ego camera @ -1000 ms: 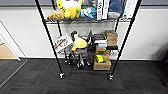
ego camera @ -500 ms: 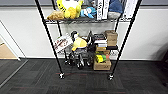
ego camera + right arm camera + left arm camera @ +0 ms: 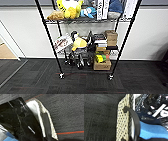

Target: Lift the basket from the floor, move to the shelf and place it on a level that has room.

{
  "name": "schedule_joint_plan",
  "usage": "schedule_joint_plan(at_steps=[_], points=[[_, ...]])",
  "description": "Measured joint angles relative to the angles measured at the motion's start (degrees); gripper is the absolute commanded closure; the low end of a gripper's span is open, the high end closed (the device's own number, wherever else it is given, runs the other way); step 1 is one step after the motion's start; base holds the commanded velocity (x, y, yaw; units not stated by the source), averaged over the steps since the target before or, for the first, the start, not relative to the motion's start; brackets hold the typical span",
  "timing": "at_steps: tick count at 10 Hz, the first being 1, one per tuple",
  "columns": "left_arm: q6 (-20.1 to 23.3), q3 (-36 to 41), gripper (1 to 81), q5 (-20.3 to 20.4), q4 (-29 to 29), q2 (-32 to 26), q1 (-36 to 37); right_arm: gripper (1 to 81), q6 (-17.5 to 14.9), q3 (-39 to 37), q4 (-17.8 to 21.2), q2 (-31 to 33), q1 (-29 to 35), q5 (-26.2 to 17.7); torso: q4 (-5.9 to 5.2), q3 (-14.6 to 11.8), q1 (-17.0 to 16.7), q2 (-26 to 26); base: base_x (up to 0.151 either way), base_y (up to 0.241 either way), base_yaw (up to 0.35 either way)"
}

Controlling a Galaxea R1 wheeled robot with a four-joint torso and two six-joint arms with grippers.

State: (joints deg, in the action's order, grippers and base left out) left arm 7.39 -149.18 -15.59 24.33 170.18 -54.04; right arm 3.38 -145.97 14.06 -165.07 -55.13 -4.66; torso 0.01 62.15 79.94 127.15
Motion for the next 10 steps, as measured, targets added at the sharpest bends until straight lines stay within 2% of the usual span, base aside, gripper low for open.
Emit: schedule_joint_plan(at_steps=[7, 10], points=[[-0.15, 0.02, 81.1, 0.18, -0.02, -0.02, -0.17, 81.1, 0.06, 0.00, 0.05, 0.00, -0.35, 1.07, 0.00, 0.00, -0.05, -0.09, 0.000, 0.000, 0.000], [-0.15, 0.74, 81.1, -0.06, -0.06, -0.41, -0.32, 81.1, 0.09, 0.29, 0.07, 0.07, -0.74, 1.07, 0.00, 0.02, -2.54, -4.09, 0.000, 0.000, 0.000]])
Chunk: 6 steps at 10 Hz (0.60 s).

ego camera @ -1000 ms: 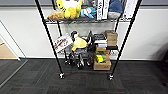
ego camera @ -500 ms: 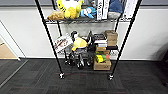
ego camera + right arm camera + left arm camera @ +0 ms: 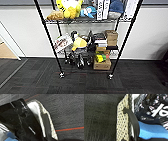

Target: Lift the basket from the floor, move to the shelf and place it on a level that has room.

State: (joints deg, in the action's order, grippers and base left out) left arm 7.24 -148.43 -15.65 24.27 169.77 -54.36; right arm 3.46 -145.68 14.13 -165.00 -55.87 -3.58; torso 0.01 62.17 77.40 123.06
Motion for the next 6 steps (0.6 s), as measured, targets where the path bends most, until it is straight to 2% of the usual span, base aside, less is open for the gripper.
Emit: schedule_joint_plan(at_steps=[2, 6], points=[[-0.02, 3.47, 81.1, -0.52, 0.00, -2.04, 0.09, 81.1, 0.04, 2.84, 0.04, 1.50, 0.17, -0.10, 0.00, 0.00, -2.47, -3.91, 0.000, 0.000, 0.000], [-0.11, 17.97, 81.1, -0.17, 0.01, -11.11, 1.90, 81.1, 0.22, 14.90, 1.74, 8.47, 0.78, 0.83, 0.00, -0.74, -6.71, -10.75, 0.000, 0.000, 0.000]])
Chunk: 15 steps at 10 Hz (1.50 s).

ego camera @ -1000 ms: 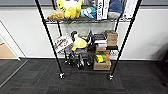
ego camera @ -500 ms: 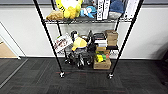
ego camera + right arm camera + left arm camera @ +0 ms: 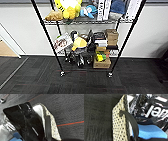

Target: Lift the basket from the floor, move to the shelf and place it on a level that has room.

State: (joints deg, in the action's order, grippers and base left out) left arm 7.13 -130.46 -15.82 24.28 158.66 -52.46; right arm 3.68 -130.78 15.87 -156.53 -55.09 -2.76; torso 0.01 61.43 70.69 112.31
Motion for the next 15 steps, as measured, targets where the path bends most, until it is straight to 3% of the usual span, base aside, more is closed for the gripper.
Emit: schedule_joint_plan(at_steps=[4, 8, 15], points=[[-0.91, 10.56, 81.1, 2.22, 0.88, -8.22, 0.48, 81.1, 0.04, 10.19, 3.80, 6.19, 0.00, 1.82, 0.00, -6.32, -4.30, -6.47, 0.000, 0.000, 0.000], [-0.99, 12.52, 81.1, 3.10, 4.16, -10.75, 3.78, 81.1, 0.22, 13.67, 8.08, 6.94, 1.84, 2.96, 0.00, -7.06, -8.67, -13.44, 0.000, 0.000, 0.000], [-1.44, 17.74, 81.1, 3.79, 5.06, -12.52, 6.53, 81.1, 0.15, 16.90, 10.72, 9.14, 4.57, 4.82, 0.00, -7.06, -17.37, -27.06, 0.000, 0.000, 0.000]])
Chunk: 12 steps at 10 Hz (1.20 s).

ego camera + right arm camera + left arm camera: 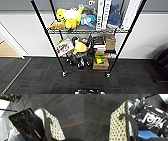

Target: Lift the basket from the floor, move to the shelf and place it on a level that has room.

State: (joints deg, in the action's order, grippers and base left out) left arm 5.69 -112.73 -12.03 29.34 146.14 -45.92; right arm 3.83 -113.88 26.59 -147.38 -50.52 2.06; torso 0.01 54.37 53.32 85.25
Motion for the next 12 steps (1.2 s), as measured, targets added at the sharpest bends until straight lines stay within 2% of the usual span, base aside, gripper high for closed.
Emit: schedule_joint_plan(at_steps=[4, 7, 12], points=[[-0.02, 12.31, 81.1, 0.35, 0.01, -7.78, 1.11, 81.1, -0.24, 9.92, -0.02, 5.40, 0.17, 0.22, 0.00, -0.79, -4.35, -6.89, 0.000, 0.000, 0.000], [-0.11, 18.47, 81.1, 0.62, 0.15, -12.29, 0.98, 81.1, -0.48, 14.98, -0.07, 9.18, -0.96, 0.02, 0.00, -5.73, -7.78, -12.13, 0.000, 0.000, 0.000], [-0.40, 18.69, 81.1, 0.68, 0.23, -12.35, 0.45, 81.1, -0.39, 16.90, -0.07, 10.28, -0.66, -0.27, 0.00, -14.69, -14.19, -21.84, 0.000, 0.000, 0.000]])
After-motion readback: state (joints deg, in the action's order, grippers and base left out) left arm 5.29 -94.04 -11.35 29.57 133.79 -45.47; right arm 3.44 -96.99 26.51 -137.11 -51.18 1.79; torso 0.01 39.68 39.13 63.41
